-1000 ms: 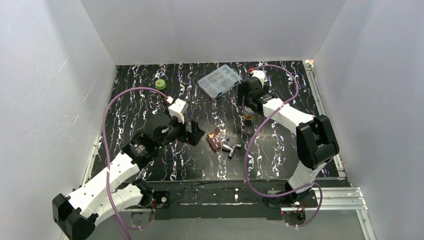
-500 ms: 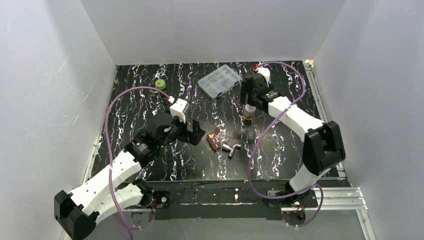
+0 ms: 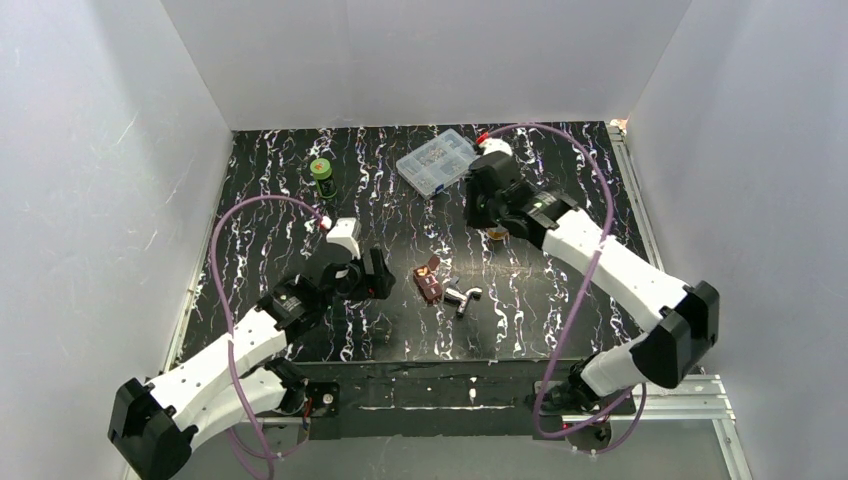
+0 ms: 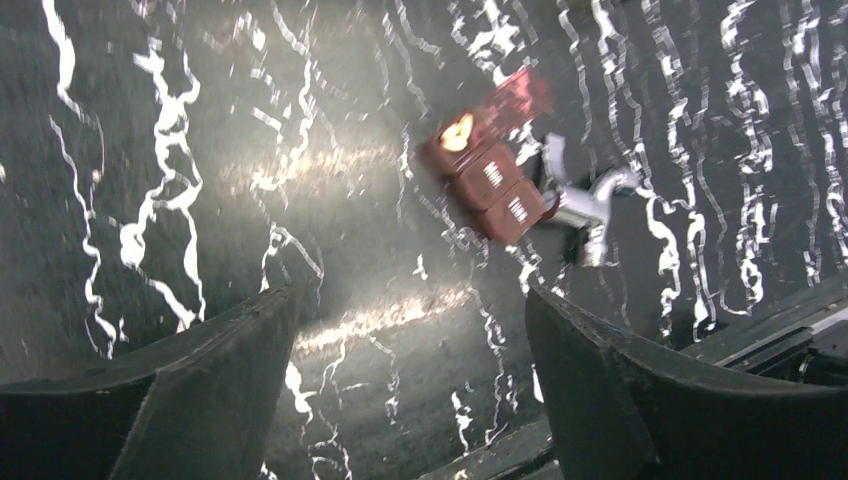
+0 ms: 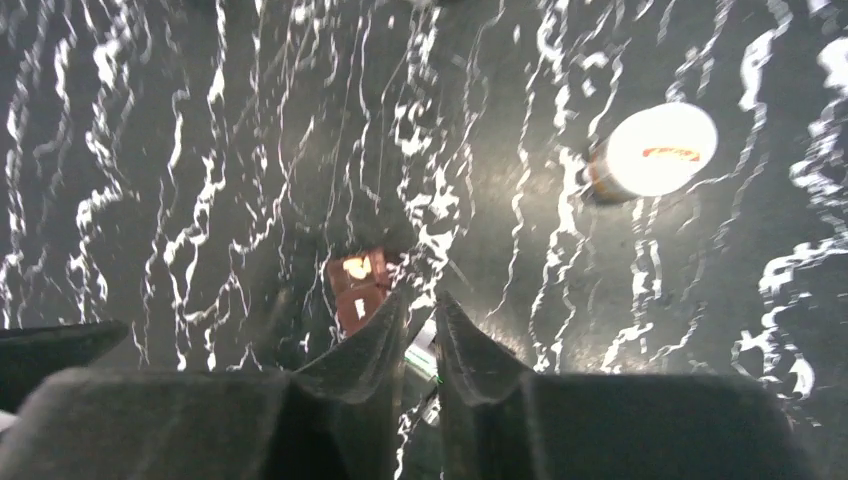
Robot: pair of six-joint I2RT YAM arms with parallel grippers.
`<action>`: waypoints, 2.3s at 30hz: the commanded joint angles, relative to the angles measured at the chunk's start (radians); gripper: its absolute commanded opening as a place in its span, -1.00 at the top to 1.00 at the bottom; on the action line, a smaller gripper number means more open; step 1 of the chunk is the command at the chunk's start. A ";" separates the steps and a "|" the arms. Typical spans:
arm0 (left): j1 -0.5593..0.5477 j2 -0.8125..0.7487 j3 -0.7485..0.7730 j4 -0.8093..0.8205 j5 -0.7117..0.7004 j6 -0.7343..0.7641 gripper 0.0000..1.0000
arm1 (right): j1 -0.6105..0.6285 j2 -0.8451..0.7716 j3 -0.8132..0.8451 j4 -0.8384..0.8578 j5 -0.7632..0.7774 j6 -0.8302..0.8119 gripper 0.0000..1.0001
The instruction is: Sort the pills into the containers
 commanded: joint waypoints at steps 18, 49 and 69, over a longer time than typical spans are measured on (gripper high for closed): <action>0.005 0.406 -0.169 0.433 0.107 -0.343 1.00 | 0.024 0.386 -0.053 0.102 -0.199 0.075 0.92; 0.010 0.699 -0.020 0.544 0.171 -0.344 1.00 | 0.060 0.418 -0.057 0.173 -0.316 0.094 0.92; 0.040 0.678 -0.012 0.524 0.198 -0.307 1.00 | 0.070 0.488 -0.077 0.212 -0.377 0.101 0.93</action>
